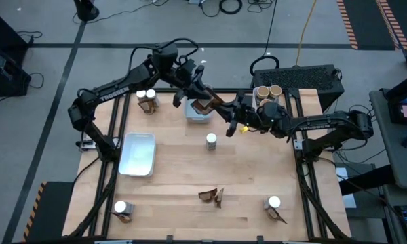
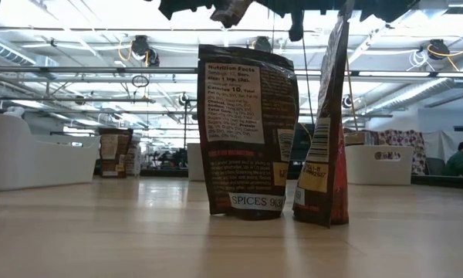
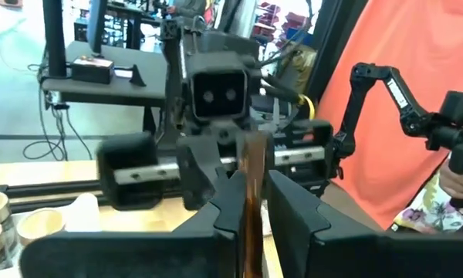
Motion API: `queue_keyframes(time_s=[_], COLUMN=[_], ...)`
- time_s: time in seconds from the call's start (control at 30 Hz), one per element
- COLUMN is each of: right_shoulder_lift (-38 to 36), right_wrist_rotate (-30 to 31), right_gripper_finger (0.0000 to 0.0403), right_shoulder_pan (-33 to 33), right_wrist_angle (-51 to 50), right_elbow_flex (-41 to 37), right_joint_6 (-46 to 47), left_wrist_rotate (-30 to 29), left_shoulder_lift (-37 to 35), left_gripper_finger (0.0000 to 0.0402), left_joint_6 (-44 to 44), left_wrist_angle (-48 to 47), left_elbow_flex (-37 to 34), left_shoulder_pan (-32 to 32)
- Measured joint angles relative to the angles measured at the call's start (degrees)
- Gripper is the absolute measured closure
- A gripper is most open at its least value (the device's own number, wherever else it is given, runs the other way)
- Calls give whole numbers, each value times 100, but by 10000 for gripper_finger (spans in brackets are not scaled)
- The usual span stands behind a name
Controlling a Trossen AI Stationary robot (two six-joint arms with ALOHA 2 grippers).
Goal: Sort spices by type
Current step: Put the orange spice pack into the gray bin
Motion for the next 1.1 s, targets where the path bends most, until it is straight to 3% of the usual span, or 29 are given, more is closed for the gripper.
queue_keyframes(time_s=[0.23, 0.4, 0.53, 0.87, 1.1], right_shoulder_lift=[0, 0, 0, 0, 0], right_wrist_rotate=[-137, -172, -168, -166, -131], right_gripper_finger=[402, 403, 403, 403, 393], right_shoulder_pan=[0, 3, 2, 2, -1], right_wrist_angle=[-651, -810, -918, -1048, -1089], right_elbow_flex=[0, 0, 0, 0, 0], right_joint_6=[525, 685, 688, 747, 792], left_wrist_rotate=[14, -116, -607, -674, -939], left_shoulder_lift=[0, 0, 0, 0, 0], left_gripper_finger=[347, 347, 347, 348, 394], left_joint_6=[32, 715, 1307, 1294, 1296], left_wrist_angle=[-199, -1072, -1600, -1628, -1632], left_elbow_flex=[0, 0, 0, 0, 0], left_shoulder_pan=[111, 92, 27, 27, 25])
